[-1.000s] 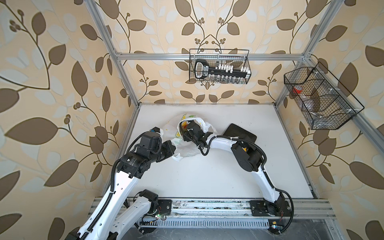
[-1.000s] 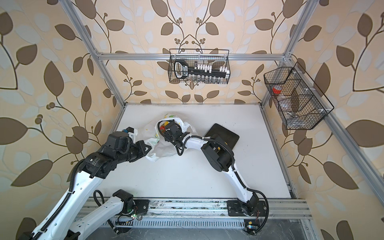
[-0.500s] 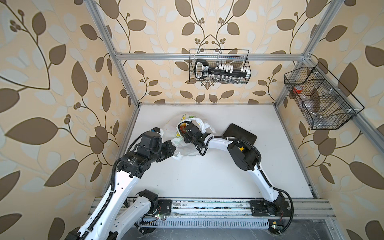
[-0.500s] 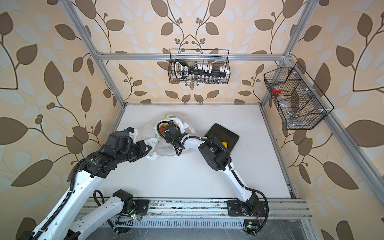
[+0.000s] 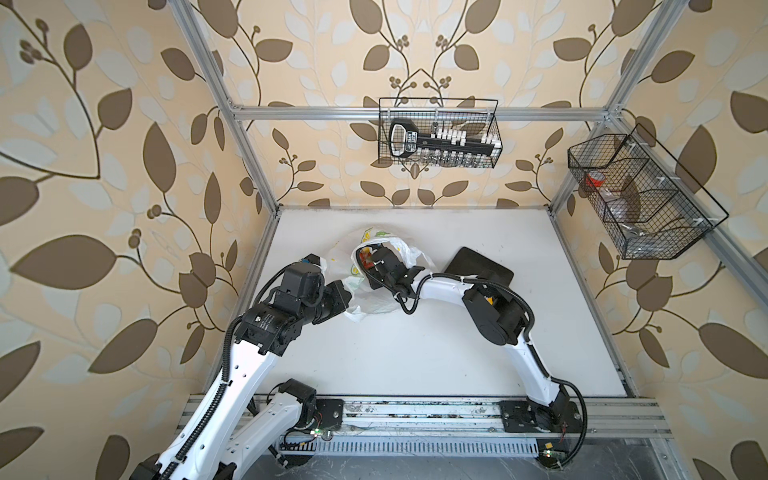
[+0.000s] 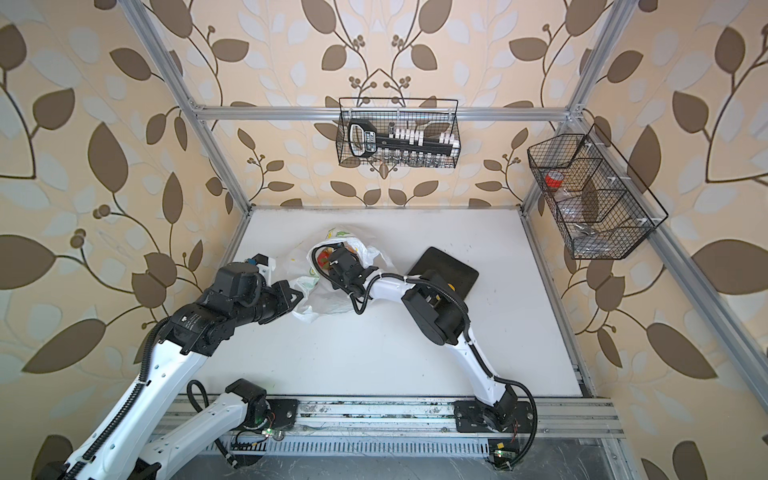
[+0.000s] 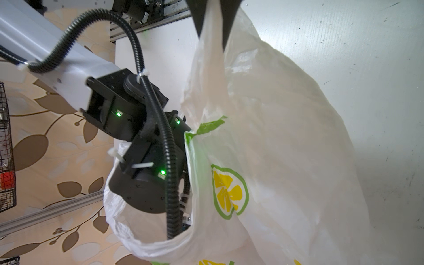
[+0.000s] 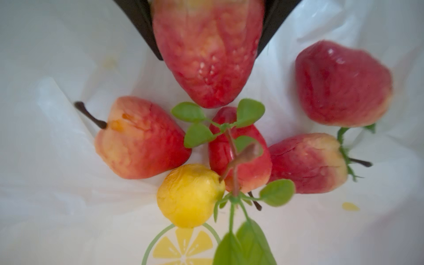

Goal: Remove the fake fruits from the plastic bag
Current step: 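Lower the right gripper and grasp the large red pear-shaped fruit, then lift the red fruit out of the bag and carry it over the black mat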

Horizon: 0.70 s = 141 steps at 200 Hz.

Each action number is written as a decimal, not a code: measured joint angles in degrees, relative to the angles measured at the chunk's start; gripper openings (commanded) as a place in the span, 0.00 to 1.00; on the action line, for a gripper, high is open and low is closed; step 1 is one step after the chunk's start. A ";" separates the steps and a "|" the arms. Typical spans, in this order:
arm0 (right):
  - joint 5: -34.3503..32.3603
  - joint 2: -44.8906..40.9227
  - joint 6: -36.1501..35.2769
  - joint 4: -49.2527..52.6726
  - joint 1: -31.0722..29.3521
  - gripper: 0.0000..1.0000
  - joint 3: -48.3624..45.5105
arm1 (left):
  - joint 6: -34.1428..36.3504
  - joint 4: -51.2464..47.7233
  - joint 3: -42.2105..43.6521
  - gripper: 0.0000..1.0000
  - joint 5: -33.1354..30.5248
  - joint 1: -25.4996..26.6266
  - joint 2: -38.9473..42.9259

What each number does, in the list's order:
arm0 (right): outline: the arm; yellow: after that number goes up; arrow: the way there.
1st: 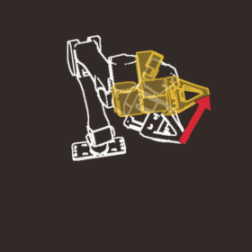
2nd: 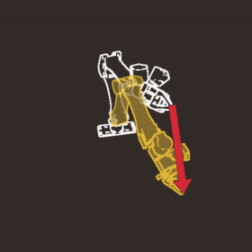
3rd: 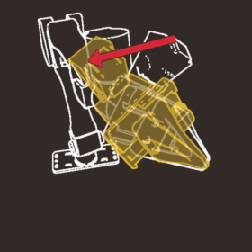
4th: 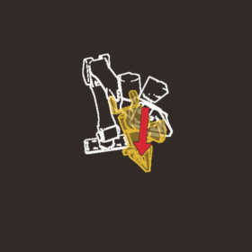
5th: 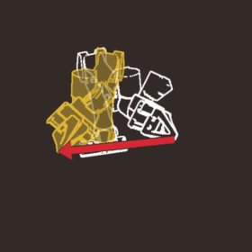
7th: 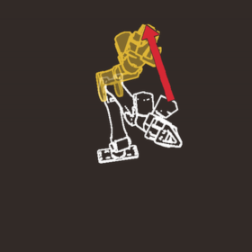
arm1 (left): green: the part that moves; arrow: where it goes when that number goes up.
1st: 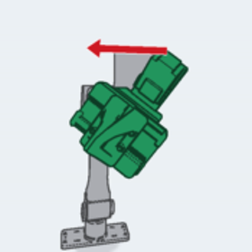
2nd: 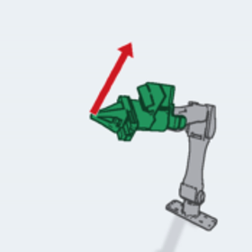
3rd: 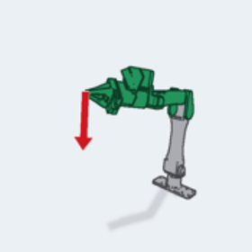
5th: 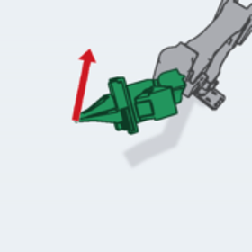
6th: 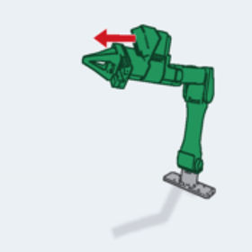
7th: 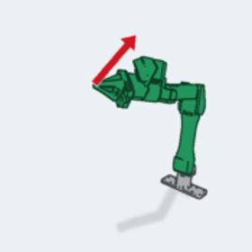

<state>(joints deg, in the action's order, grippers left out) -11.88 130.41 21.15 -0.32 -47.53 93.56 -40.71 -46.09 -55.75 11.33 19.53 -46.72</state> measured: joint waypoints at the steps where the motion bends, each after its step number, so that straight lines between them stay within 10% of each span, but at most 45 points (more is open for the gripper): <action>1: 0.13 -0.31 -0.02 0.02 -0.02 0.40 -0.28 | 0.00 0.02 0.00 0.00 0.00 0.00 0.00; 141: 11.52 -28.09 -4.72 1.75 -3.93 0.37 -20.74 | -1.92 3.17 0.79 0.00 -1.40 0.00 0.85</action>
<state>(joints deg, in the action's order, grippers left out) -0.36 102.32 16.43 1.43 -51.46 72.82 -42.63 -42.92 -54.96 9.93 19.53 -45.87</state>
